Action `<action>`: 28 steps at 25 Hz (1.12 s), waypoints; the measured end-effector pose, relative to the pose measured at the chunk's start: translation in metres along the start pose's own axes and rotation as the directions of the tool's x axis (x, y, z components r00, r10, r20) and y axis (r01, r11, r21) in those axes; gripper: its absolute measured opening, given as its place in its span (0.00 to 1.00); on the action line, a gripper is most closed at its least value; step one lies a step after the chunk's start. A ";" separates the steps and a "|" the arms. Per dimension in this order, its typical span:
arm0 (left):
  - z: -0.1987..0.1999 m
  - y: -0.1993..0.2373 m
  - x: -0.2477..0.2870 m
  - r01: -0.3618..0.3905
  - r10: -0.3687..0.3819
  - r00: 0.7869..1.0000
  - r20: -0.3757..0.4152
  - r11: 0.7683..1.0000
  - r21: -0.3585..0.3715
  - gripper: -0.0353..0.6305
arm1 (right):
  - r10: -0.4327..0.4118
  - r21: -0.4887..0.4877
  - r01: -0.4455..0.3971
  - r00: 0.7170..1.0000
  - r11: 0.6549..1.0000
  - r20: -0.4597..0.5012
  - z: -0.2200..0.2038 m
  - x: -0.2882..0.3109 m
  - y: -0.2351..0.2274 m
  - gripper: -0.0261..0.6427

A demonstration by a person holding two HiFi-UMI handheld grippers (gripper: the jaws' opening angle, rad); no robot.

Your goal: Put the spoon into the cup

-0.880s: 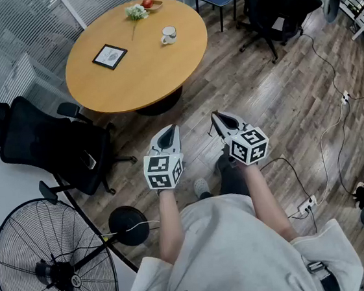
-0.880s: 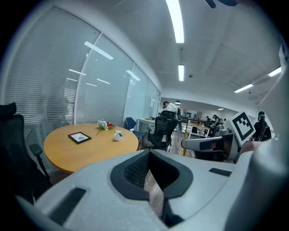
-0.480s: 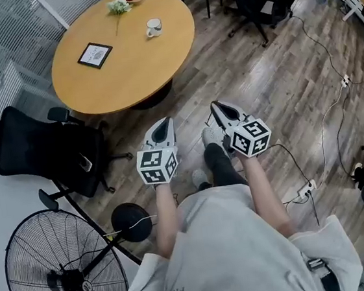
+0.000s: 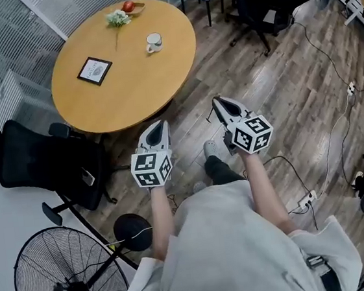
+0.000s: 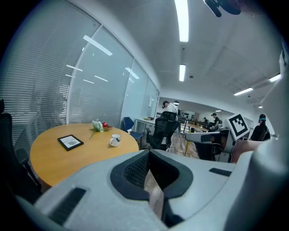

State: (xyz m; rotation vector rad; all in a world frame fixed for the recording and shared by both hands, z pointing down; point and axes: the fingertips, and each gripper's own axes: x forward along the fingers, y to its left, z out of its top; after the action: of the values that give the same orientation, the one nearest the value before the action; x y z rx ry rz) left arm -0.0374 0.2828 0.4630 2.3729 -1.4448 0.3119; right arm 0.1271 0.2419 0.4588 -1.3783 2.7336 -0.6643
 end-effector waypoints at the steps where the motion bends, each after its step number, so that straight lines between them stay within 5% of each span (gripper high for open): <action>1: 0.003 0.004 0.005 -0.006 0.006 1.000 -0.001 1.000 0.002 0.06 | 0.007 -0.002 -0.007 1.000 1.000 -0.001 0.004 0.008 -0.003 0.03; 8: 0.033 0.040 0.047 -0.114 0.115 0.993 0.019 0.991 -0.066 0.06 | 0.066 -0.010 -0.066 0.997 0.998 -0.030 0.031 0.058 -0.034 0.03; 20: 0.059 0.038 0.120 -0.171 0.173 0.985 0.023 0.984 -0.056 0.06 | 0.168 0.031 -0.165 0.982 0.986 -0.092 0.048 0.102 -0.100 0.03; 28: 0.050 0.038 0.141 -0.197 0.196 0.980 -0.032 0.979 -0.059 0.06 | 0.147 0.092 -0.138 0.985 0.986 -0.092 0.043 0.107 -0.140 0.03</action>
State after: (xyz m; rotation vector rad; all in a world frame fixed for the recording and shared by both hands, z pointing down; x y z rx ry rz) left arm -0.0060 0.1320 0.4748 2.1738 -1.6561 0.3411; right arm 0.1768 0.0703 0.4911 -1.1496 2.8076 -0.8493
